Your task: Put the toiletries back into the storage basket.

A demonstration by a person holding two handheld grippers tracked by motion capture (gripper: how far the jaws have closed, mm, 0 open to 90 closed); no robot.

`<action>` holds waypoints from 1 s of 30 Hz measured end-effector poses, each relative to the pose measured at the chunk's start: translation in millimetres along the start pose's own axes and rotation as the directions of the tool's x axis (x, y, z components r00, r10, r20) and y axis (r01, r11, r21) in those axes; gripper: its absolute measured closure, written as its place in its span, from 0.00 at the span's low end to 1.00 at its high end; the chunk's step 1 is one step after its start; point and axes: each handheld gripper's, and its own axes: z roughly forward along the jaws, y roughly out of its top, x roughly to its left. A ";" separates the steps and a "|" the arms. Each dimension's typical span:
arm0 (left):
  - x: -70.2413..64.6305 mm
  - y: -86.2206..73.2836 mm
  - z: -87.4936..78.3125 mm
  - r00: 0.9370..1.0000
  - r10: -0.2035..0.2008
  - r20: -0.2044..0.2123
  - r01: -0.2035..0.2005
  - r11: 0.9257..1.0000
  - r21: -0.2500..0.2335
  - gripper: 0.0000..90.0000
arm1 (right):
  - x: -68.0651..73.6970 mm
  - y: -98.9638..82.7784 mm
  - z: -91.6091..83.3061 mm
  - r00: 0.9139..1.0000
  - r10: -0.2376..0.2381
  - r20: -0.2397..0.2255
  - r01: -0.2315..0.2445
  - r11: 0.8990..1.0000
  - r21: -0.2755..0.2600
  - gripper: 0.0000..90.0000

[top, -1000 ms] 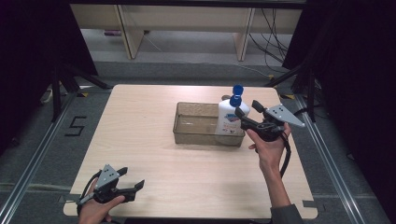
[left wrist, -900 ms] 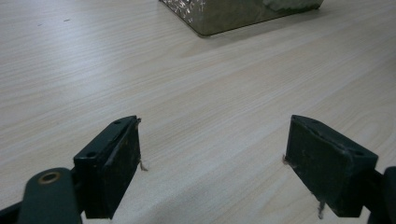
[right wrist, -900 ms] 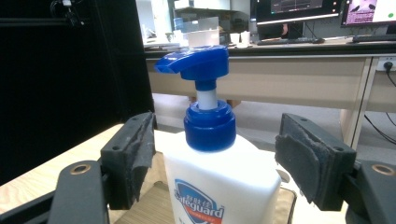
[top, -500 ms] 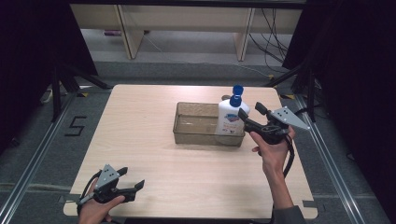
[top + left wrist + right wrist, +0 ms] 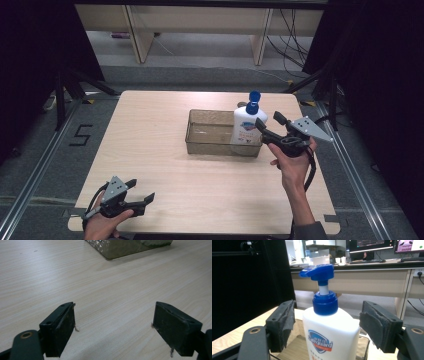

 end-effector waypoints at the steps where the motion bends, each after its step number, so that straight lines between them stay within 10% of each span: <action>1: 0.0 0.0 0.0 1.000 0.000 0.000 0.000 1.000 0.000 0.19 | 0.5 -0.1 0.0 1.000 0.004 -0.002 -0.004 1.000 0.002 0.32; 30: -0.2 0.0 0.5 1.000 -0.007 0.005 0.008 1.000 -0.016 0.19 | 10.7 -8.8 -12.1 1.000 0.002 -0.020 -0.002 1.000 0.029 0.28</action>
